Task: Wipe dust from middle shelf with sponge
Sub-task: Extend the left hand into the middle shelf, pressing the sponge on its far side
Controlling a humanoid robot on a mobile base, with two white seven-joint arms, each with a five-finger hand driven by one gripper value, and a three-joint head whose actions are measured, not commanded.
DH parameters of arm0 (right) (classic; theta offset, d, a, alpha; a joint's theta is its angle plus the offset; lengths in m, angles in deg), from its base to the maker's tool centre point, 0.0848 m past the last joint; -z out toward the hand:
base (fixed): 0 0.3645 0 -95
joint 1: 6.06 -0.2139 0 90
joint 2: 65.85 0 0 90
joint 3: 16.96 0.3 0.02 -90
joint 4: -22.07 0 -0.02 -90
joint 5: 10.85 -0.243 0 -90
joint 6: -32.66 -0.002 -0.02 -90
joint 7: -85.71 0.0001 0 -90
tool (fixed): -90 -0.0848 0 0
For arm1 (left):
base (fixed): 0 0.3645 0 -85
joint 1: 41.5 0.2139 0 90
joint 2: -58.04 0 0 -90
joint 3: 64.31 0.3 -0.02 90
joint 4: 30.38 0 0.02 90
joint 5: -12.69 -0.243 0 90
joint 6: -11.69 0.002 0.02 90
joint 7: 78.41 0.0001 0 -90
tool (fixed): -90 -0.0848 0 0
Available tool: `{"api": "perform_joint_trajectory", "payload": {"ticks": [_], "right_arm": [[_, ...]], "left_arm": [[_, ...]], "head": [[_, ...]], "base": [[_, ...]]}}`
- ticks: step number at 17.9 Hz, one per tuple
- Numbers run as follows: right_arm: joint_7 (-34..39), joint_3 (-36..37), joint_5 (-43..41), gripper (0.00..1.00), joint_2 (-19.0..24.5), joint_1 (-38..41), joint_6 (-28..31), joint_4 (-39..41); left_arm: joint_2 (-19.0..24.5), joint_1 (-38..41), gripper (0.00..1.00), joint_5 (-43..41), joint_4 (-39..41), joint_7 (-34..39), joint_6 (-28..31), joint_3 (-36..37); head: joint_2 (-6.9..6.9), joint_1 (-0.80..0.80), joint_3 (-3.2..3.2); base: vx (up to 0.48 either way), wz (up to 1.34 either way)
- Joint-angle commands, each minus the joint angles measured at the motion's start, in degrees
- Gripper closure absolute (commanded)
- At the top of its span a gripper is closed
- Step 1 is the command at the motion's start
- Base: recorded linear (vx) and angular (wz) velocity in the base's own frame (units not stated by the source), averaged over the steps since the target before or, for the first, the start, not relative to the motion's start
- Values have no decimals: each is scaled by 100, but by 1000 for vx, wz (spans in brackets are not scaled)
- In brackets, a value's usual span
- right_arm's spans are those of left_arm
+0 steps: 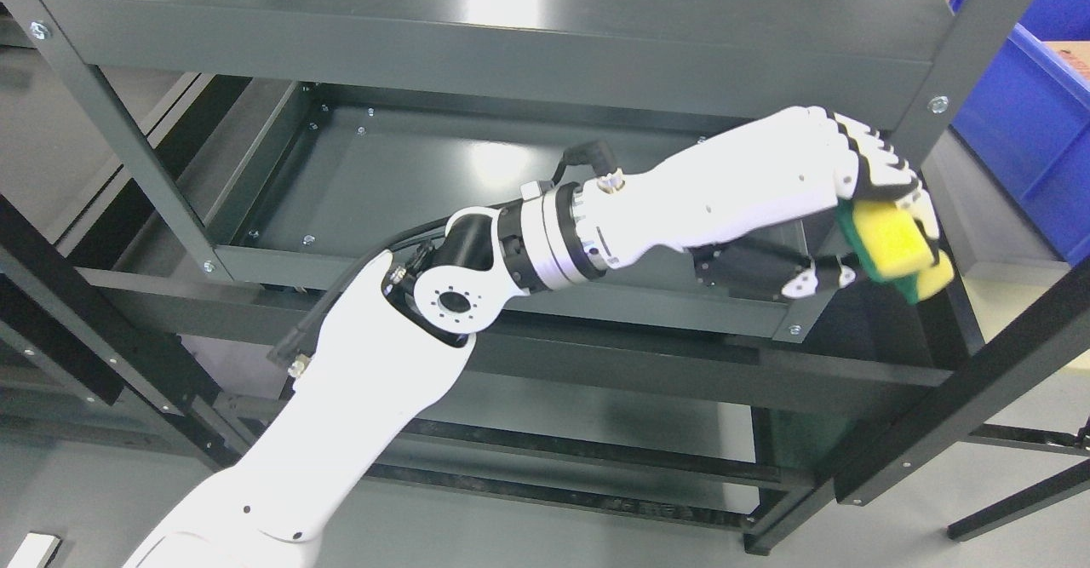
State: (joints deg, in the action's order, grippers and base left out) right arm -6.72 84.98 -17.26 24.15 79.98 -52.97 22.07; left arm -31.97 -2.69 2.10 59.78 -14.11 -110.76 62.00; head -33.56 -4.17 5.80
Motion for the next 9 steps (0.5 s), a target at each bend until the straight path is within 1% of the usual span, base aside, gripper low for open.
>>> {"api": "perform_joint_trajectory", "payload": {"ticks": [1, 4, 7, 9], "right_arm": [[31, 2, 0, 0, -100, 1, 2, 100], [31, -7, 0, 0, -100, 1, 2, 100], [31, 2, 0, 0, -100, 1, 2, 100], [31, -7, 0, 0, -100, 1, 2, 100]], "left_arm": [[100, 391, 87, -110, 801, -339, -7, -683], [100, 400, 87, -101, 1012, -541, 19, -1781], [100, 513, 84, -75, 1074, -962, -33, -2748], [100, 750, 83, -75, 1074, -1139, -235, -3363]], "head": [[0, 0, 0], [0, 0, 0], [0, 0, 0], [0, 0, 0]], "base": [[0, 0], [0, 0], [0, 0], [0, 0]]}}
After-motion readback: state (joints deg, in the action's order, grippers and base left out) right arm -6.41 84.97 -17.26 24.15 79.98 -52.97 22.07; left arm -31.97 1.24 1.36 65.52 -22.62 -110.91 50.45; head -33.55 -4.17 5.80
